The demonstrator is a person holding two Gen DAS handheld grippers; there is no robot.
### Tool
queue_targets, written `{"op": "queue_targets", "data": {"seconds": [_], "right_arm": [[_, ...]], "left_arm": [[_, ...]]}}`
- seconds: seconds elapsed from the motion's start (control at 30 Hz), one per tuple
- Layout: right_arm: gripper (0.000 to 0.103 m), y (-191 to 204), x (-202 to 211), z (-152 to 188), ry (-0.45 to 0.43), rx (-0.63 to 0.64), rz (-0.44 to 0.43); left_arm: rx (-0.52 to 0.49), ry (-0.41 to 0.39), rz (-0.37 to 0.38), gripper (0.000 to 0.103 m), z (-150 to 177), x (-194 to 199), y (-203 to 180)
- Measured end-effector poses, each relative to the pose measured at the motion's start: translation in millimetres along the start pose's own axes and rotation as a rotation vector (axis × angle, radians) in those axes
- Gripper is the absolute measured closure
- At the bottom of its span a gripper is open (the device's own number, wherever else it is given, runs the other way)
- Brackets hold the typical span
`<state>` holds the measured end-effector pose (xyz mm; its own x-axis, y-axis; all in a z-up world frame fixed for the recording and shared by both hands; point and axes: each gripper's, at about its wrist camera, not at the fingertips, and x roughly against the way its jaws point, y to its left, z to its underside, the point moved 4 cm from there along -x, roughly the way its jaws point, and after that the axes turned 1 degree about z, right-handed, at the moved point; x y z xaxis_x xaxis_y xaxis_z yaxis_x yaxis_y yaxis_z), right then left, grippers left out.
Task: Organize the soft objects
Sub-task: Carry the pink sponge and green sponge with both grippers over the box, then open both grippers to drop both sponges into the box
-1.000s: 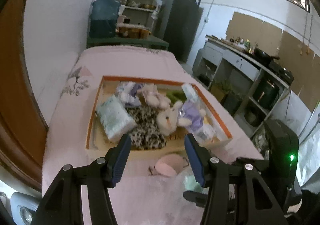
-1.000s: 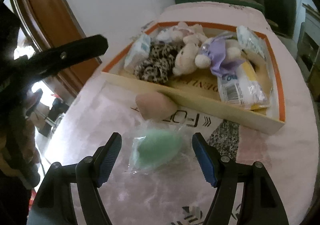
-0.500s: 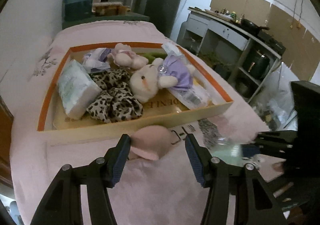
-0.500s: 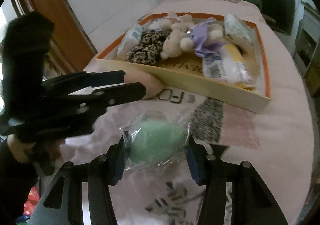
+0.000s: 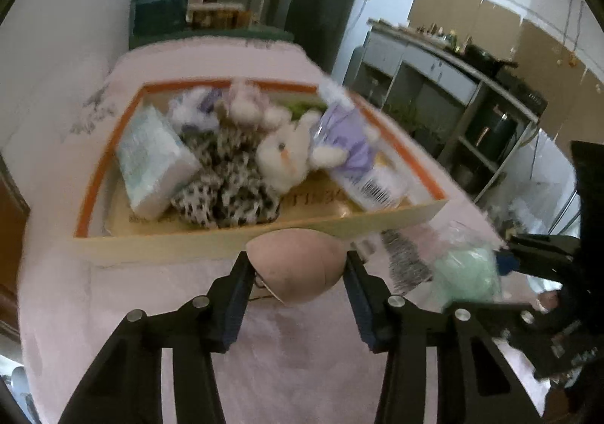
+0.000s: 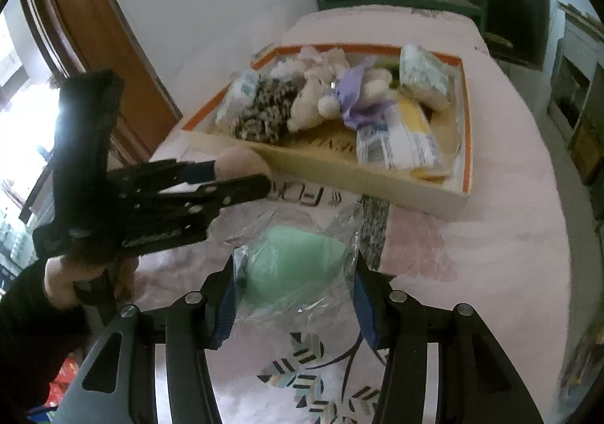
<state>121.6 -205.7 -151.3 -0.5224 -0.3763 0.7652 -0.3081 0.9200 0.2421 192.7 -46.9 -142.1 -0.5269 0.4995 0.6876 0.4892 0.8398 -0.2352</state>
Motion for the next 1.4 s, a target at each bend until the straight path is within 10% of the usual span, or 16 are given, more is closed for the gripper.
{"op": "queue_targets", "data": {"seconds": [0.6,1.4], "right_arm": [[0.050,-34,-14,-162,-0.178,0.092,0.106],[0.032,-52,-84,-166,-0.062,0.115,0.187]], "left_arm": [[0.131,-0.161,-0.147,0.054,-119,1,46],[0.181,-0.051,-0.148,0.048,-114,-61,75]]}}
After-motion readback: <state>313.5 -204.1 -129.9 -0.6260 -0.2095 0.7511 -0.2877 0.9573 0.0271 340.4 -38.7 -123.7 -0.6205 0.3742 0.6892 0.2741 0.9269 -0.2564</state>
